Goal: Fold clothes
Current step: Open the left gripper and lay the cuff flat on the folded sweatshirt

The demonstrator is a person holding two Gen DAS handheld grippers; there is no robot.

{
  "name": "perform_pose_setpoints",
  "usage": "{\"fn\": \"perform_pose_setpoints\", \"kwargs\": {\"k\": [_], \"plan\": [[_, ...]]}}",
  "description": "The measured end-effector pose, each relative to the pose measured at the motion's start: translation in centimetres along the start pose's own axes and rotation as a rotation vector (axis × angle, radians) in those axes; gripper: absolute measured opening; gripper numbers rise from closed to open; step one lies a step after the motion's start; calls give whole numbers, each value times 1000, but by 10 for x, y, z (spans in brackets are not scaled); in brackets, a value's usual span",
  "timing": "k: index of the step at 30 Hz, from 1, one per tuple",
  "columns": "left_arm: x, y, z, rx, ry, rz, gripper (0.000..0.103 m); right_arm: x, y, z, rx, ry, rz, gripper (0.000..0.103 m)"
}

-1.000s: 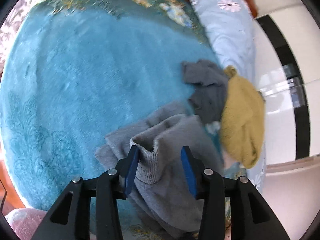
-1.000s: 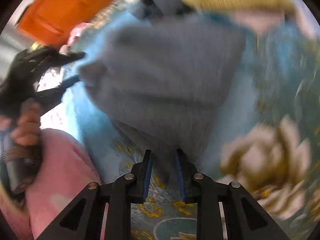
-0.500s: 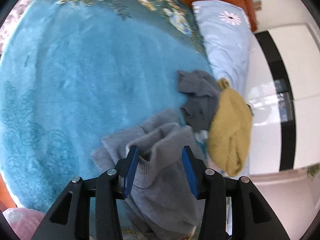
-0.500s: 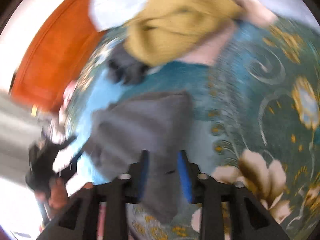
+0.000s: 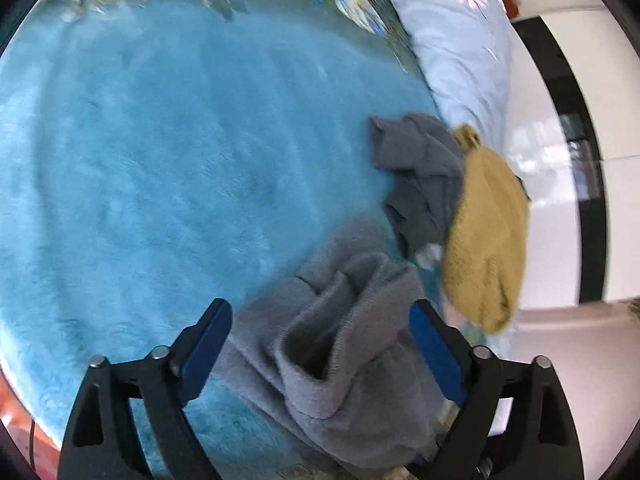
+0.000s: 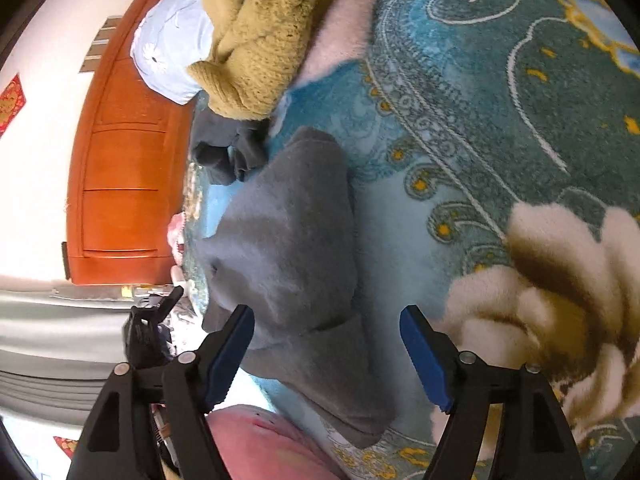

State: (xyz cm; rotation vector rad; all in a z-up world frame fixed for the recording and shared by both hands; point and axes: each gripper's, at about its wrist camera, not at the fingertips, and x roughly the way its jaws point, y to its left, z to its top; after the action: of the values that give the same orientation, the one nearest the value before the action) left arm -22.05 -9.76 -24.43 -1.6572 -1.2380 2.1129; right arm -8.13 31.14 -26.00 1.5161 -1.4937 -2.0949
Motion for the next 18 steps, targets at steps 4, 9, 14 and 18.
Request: {"fn": "perform_pose_setpoints", "kwargs": {"k": [4, 9, 14, 18], "plan": [[6, 13, 3, -65, 52, -23, 95, 7, 0, 5, 4, 13, 13, 81], [8, 6, 3, -22, 41, 28, 95, 21, -1, 6, 16, 48, 17, 81], [2, 0, 6, 54, 46, 32, 95, 28, 1, 9, 9, 52, 23, 82], [24, -7, 4, 119, 181, 30, 95, 32, 0, 11, 10, 57, 32, 82]]}}
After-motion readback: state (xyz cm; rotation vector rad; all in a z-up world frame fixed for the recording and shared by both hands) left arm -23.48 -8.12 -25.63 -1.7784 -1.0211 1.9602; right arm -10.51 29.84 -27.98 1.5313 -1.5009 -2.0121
